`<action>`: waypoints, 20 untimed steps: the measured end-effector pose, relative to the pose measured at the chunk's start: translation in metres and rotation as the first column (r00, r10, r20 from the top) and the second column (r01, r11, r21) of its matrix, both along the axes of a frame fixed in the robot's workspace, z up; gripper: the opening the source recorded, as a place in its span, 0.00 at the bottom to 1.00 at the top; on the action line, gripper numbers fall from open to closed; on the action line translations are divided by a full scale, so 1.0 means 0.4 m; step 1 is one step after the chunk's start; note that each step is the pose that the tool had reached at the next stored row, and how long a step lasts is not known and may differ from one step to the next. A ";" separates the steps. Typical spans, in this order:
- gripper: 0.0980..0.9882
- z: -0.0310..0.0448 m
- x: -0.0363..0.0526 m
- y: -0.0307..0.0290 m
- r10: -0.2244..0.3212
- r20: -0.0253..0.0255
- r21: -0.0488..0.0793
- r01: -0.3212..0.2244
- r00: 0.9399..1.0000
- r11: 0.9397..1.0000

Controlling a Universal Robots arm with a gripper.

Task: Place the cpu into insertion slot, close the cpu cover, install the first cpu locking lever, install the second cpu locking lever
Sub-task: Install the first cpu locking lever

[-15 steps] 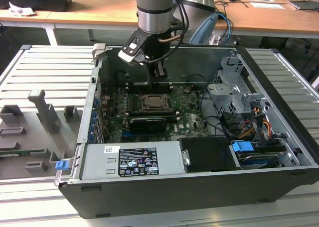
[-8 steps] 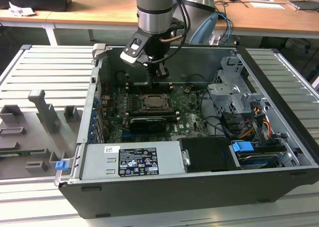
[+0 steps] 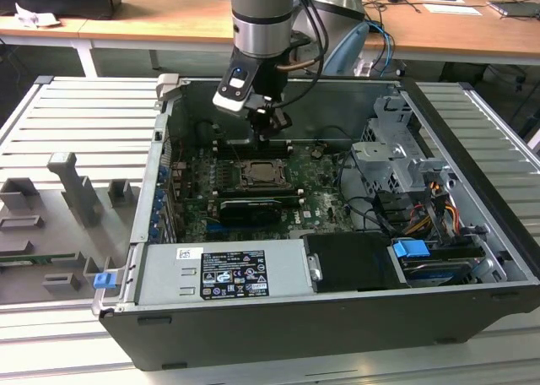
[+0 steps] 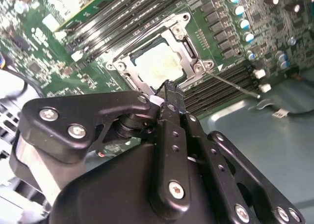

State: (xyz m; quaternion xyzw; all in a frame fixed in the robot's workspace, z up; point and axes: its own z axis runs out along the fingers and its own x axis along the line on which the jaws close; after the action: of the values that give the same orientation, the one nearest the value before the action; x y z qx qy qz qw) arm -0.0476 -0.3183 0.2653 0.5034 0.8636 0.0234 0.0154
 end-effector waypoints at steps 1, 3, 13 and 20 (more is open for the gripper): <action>0.01 -0.001 0.000 0.000 0.020 0.000 0.000 -0.020 1.000 1.000; 0.01 -0.002 0.000 0.000 0.056 0.000 -0.001 -0.056 0.998 0.998; 0.01 -0.003 0.000 0.000 0.235 -0.001 -0.004 -0.235 0.972 0.972; 0.01 -0.003 0.000 0.000 0.321 -0.001 -0.004 -0.321 0.947 0.947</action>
State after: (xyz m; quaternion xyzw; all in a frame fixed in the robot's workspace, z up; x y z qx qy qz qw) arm -0.0476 -0.3183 0.2643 0.3560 0.9341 0.0237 0.0126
